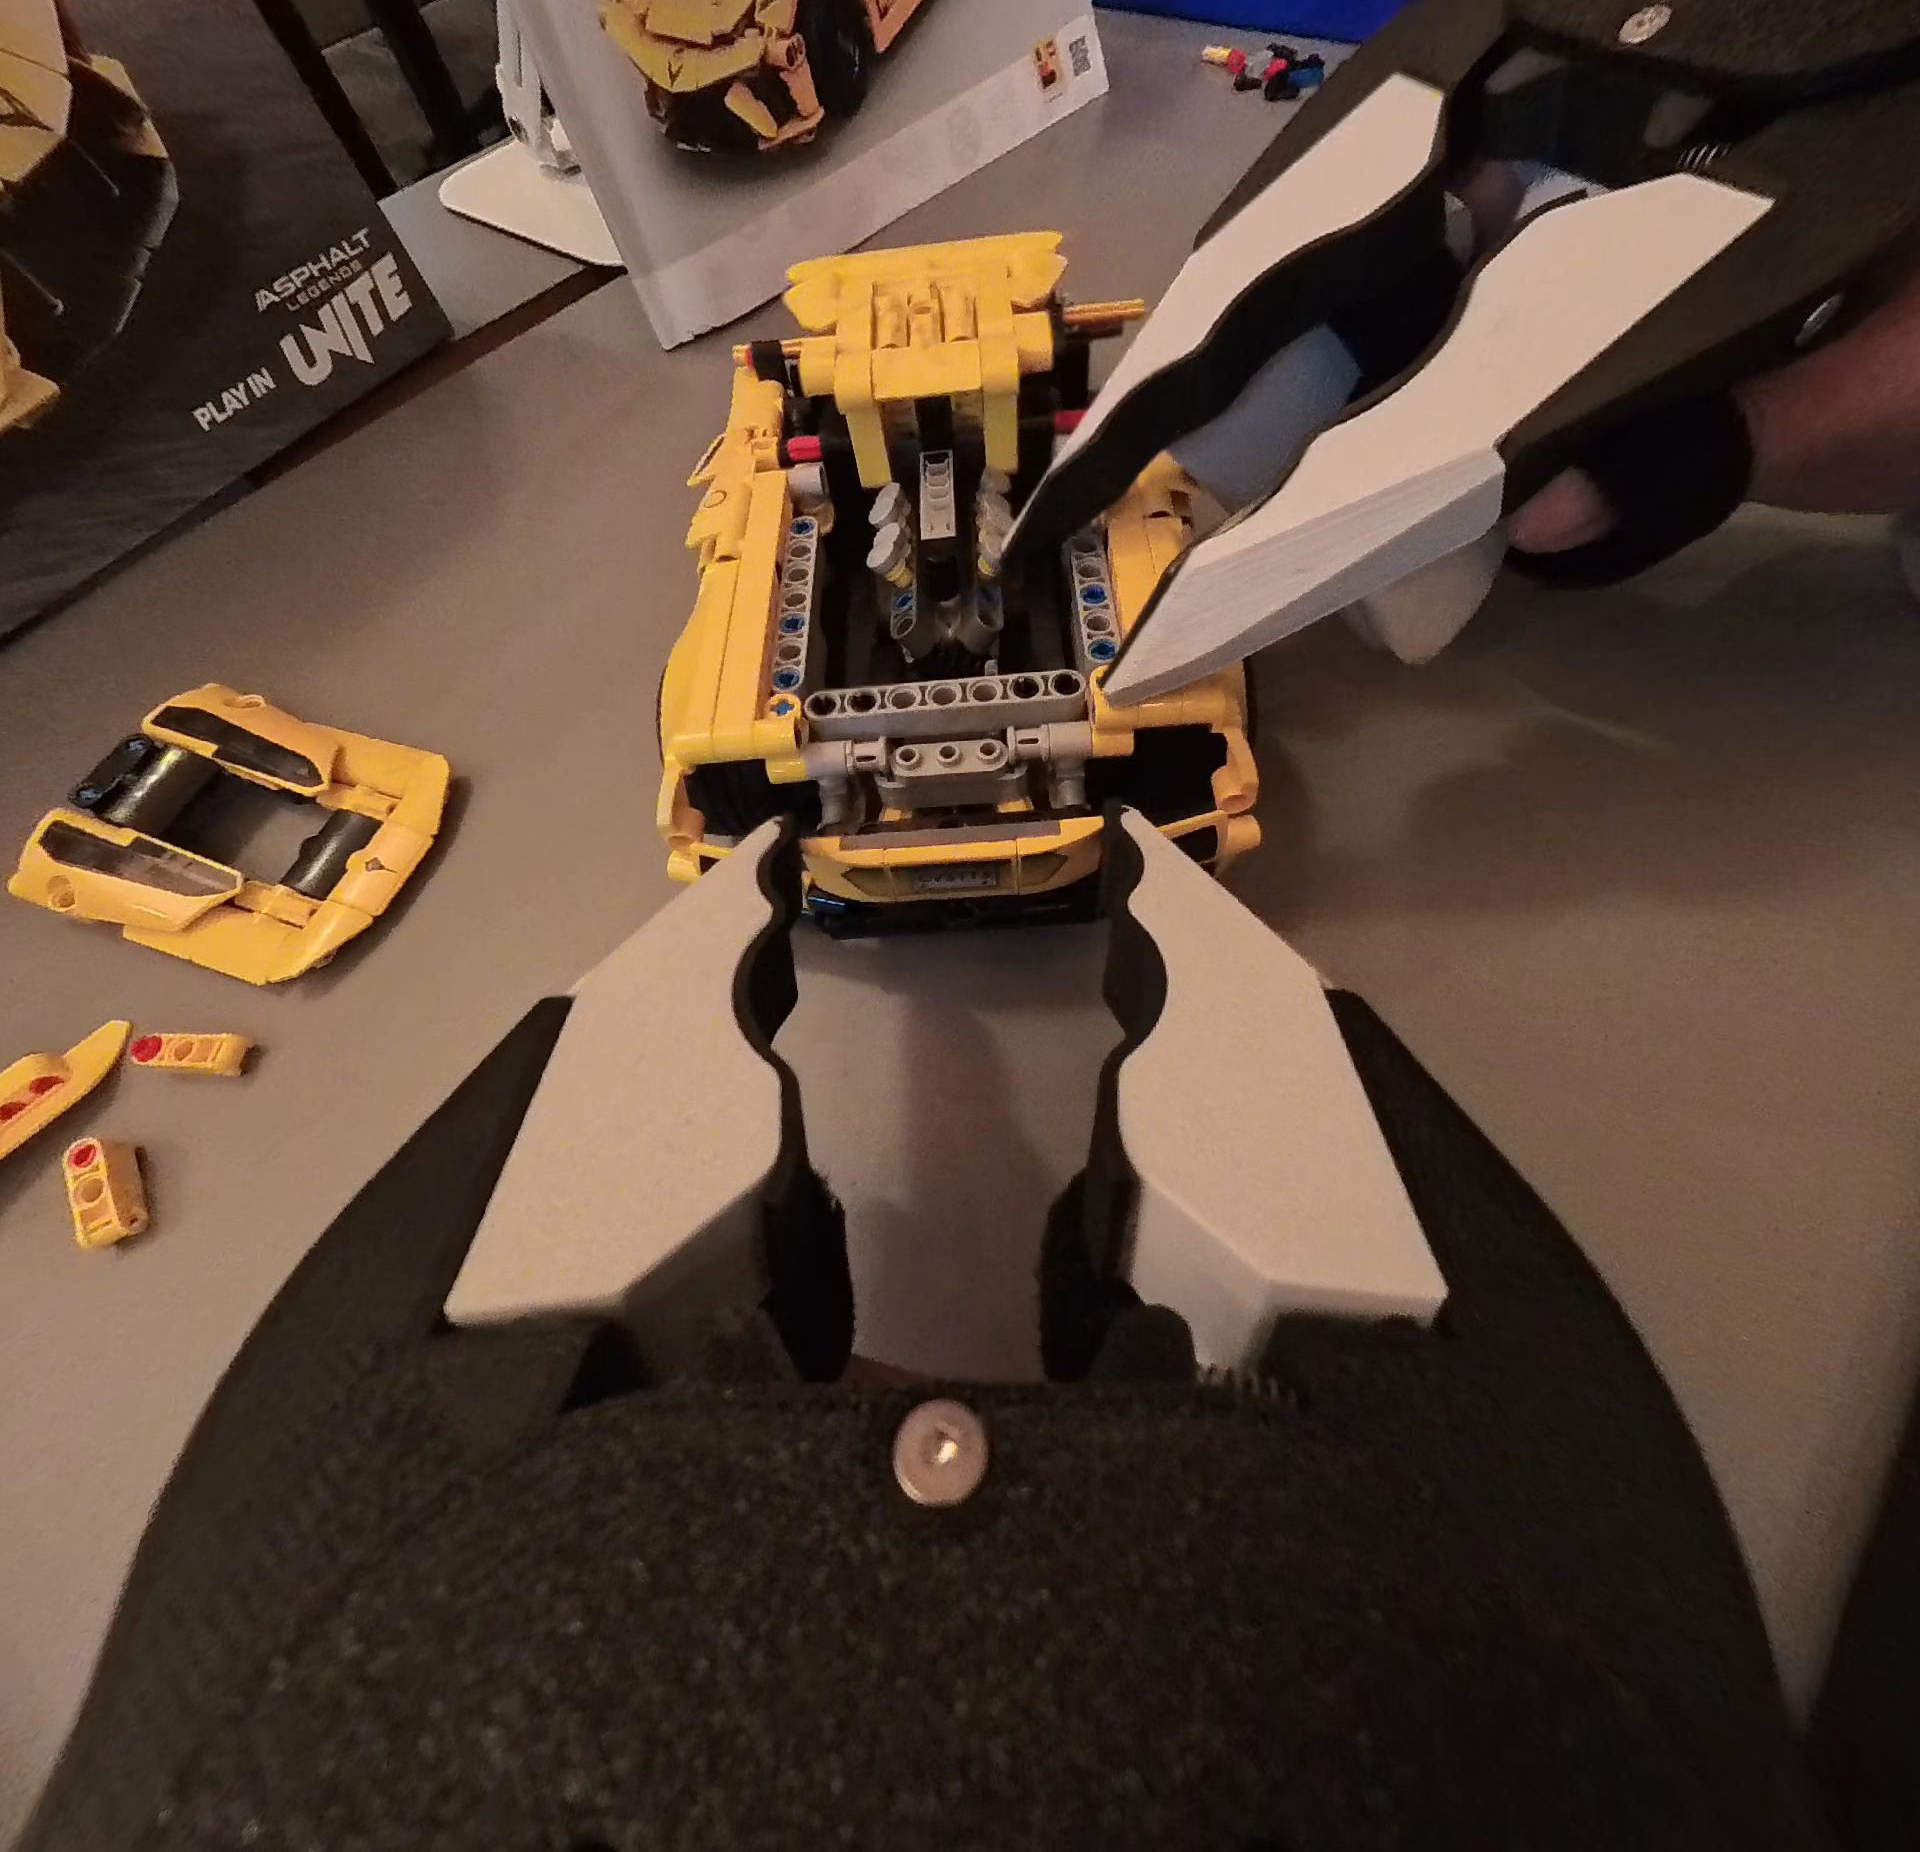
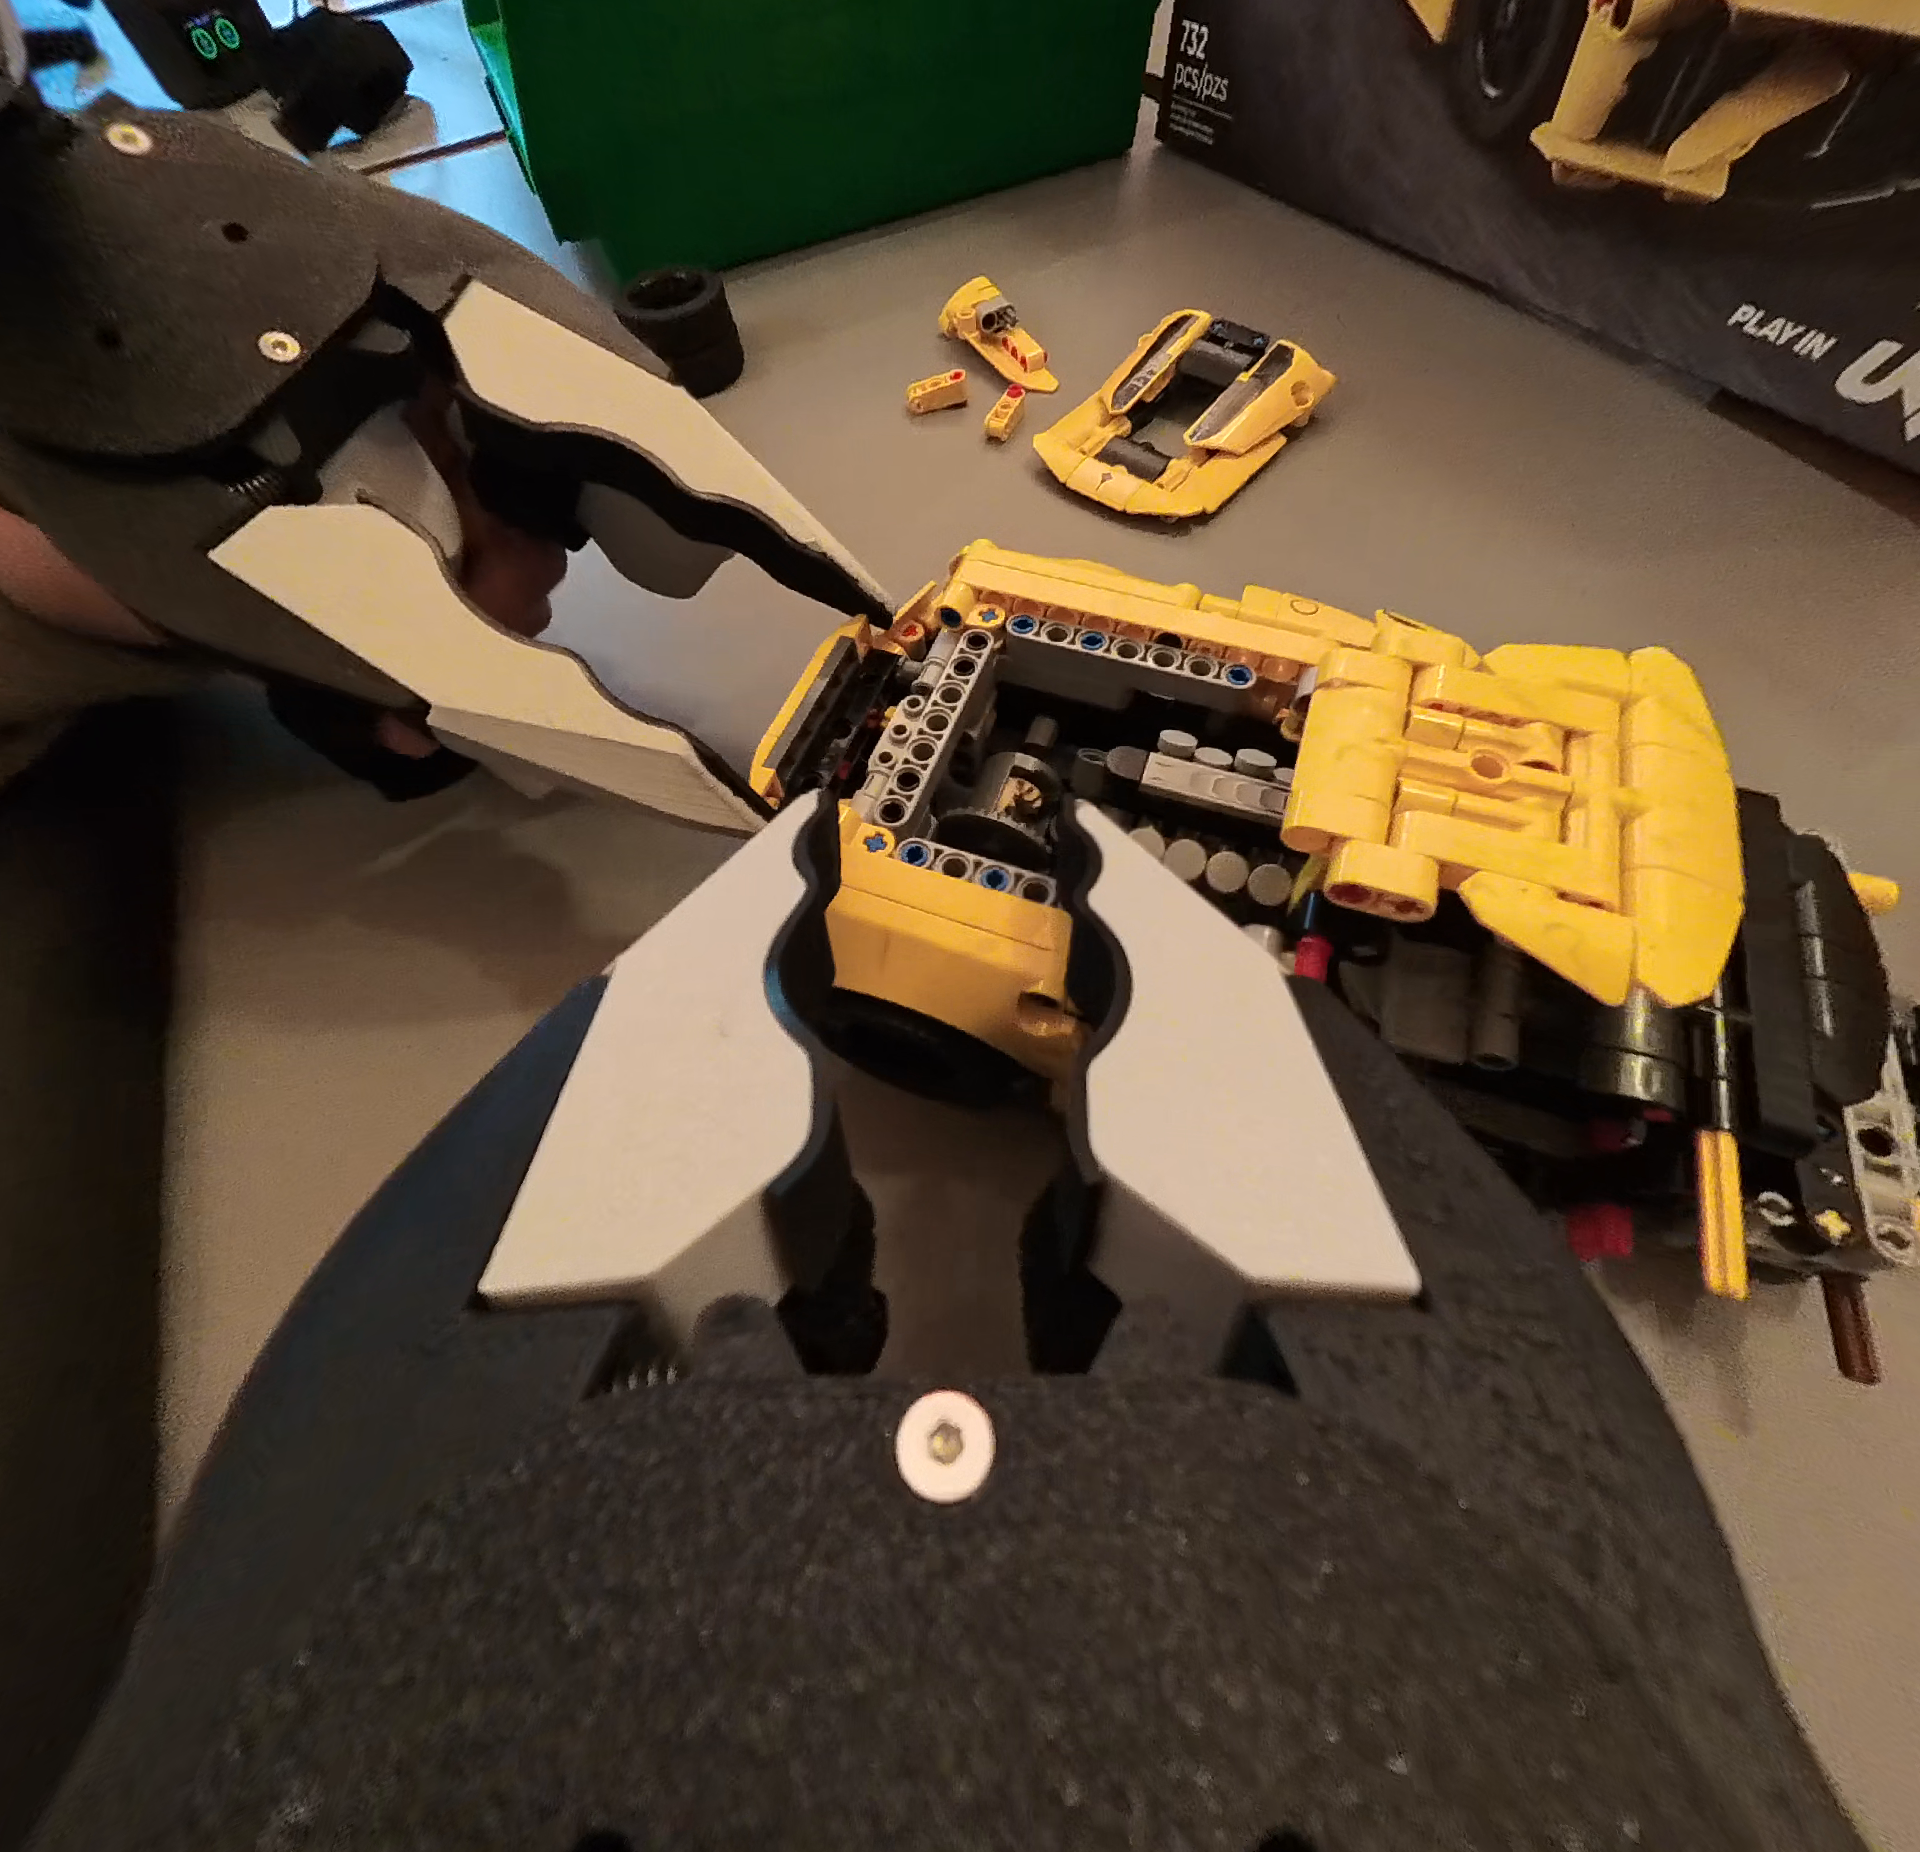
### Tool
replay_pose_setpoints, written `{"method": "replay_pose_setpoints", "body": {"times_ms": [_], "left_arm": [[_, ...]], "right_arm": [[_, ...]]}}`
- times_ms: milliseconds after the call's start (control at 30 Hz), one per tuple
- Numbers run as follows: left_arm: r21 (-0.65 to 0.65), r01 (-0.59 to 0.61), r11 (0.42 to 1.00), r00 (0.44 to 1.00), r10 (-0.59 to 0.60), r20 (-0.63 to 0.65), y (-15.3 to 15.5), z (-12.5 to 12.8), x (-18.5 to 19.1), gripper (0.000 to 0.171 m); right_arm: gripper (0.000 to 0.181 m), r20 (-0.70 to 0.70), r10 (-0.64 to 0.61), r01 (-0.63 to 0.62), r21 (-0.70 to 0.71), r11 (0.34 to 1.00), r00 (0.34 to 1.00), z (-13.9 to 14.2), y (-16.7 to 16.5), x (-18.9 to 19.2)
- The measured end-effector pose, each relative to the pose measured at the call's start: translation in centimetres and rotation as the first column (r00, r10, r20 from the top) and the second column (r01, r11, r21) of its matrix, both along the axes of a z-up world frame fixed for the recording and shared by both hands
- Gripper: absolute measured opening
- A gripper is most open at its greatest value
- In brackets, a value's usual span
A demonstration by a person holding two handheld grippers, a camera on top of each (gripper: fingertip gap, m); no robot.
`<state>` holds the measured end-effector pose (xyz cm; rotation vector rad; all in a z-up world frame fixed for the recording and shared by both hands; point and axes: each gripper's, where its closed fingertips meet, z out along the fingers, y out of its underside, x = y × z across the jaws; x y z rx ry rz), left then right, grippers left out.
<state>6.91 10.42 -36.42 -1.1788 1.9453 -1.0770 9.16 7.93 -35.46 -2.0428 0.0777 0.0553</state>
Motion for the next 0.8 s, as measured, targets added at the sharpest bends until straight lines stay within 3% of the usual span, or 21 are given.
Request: {"method": "replay_pose_setpoints", "body": {"times_ms": [133,200,333,467,600,800], "left_arm": [[0.019,0.003,1.0,1.0,-0.003,-0.009,0.0,0.1,-0.1,0.056],[0.013,0.001,1.0,1.0,-0.001,0.003,0.0,0.1,-0.1,0.057],[0.027,-0.009,1.0,1.0,0.008,0.024,0.0,0.1,-0.1,0.057],[0.025,-0.006,1.0,1.0,0.005,0.019,0.0,0.1,0.1,0.057],[0.03,-0.03,0.999,0.999,0.029,0.017,0.5,0.3,0.0,0.066],[-0.057,0.014,0.998,1.0,-0.014,0.001,0.2,0.7,-0.6,0.066]], "right_arm": [[0.038,0.007,0.006,-0.006,0.001,1.0,1.0,0.0,0.0,-0.3],[0.018,0.021,-0.001,0.002,-0.03,1.0,1.0,-0.1,-0.2,-0.4],[0.02,0.068,-0.022,0.023,-0.01,1.0,0.997,-0.1,-0.1,-0.2],[0.021,-0.007,-0.019,0.019,-0.014,1.0,1.0,-0.3,0.0,-0.3],[0.013,0.066,-0.022,0.021,0.015,1.0,0.998,1.1,0.1,0.2],[0.002,0.048,0.13,-0.127,-0.067,0.99,0.99,1.1,1.1,-0.8]]}}
